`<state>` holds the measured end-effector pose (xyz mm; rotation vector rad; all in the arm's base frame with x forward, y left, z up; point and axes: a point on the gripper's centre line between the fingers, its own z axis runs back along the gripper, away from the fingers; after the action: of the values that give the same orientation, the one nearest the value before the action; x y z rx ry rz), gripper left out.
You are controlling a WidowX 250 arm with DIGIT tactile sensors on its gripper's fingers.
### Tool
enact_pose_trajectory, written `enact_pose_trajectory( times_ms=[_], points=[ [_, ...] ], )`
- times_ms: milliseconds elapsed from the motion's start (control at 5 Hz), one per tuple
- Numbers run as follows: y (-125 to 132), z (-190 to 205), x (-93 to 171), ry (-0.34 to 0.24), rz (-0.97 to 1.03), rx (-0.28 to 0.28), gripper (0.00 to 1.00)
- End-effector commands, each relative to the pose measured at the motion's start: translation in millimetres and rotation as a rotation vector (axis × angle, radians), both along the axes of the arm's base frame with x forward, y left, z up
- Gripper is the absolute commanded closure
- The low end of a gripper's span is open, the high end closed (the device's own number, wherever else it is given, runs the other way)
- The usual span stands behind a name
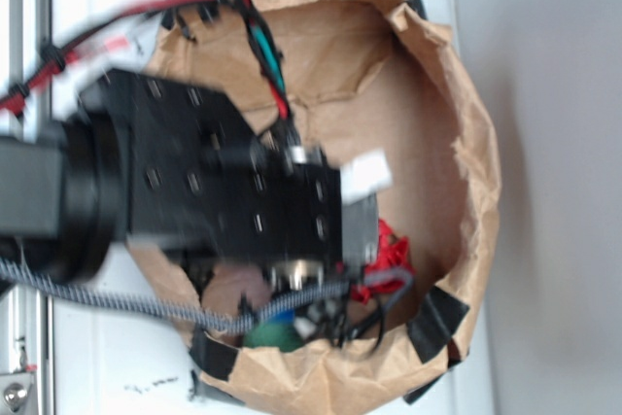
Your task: Grab the green ball.
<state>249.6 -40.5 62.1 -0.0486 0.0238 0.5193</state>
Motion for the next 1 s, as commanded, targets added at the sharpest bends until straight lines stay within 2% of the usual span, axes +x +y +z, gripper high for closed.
enact_pose_trajectory(
  times_ms=[0,200,400,600,800],
  points=[
    [-6.0,19.9,11.7,0.059,0.124,-0.215,0.0],
    [-9.2,17.8,14.1,0.017,0.119,-0.288,0.0],
    [-19.1,3.1,13.8,0.054,0.078,-0.325,0.0],
    [-30.8,-5.4,11.8,0.086,0.058,-0.333,0.0],
    [-48.4,-13.6,-1.6,0.163,-0.011,-0.352,0.0]
  ],
)
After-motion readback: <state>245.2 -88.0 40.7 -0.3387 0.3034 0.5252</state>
